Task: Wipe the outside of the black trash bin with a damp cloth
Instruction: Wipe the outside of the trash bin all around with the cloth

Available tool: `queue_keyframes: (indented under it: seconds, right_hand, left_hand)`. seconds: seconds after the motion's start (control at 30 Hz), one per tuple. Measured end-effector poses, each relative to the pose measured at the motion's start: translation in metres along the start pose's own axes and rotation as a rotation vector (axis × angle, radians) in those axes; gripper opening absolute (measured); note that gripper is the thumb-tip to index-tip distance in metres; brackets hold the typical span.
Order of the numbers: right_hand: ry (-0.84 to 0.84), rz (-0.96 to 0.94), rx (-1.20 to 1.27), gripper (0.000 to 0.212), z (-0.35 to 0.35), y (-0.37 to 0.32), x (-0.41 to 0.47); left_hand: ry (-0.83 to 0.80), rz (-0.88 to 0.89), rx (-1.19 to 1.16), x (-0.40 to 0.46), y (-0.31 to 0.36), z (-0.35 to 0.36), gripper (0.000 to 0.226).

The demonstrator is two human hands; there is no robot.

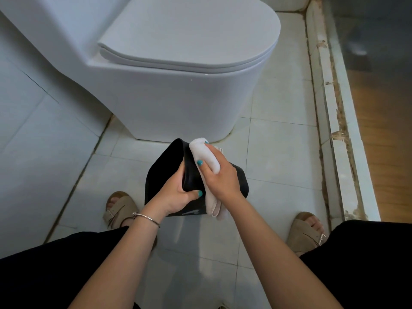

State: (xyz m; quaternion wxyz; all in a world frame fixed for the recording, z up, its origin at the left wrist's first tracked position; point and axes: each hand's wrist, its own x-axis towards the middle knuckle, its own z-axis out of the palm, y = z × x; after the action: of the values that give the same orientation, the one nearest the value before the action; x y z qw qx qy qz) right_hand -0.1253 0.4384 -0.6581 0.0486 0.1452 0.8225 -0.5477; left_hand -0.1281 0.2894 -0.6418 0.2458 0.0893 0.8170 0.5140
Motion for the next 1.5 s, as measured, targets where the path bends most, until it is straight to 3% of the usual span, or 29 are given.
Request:
queue_keyframes:
  seconds: [0.57,0.87,1.27,1.5]
  right_hand:
    - [0.015,0.087,-0.072,0.048,-0.014,0.042,0.031]
    - [0.1,0.178,-0.073,0.045,-0.028,0.071,0.041]
    - [0.161,0.337,-0.075,0.043,-0.048,0.106,0.043]
    - [0.247,0.257,0.001,0.048,-0.055,0.123,0.027]
  left_hand:
    - [0.023,-0.119,-0.03,-0.011,-0.016,-0.001,0.101]
    - [-0.041,-0.105,0.046,0.0,-0.009,0.001,0.093]
    - [-0.072,-0.086,0.084,0.005,-0.003,0.001,0.099]
    - [-0.113,-0.077,0.125,0.005,-0.001,0.005,0.101]
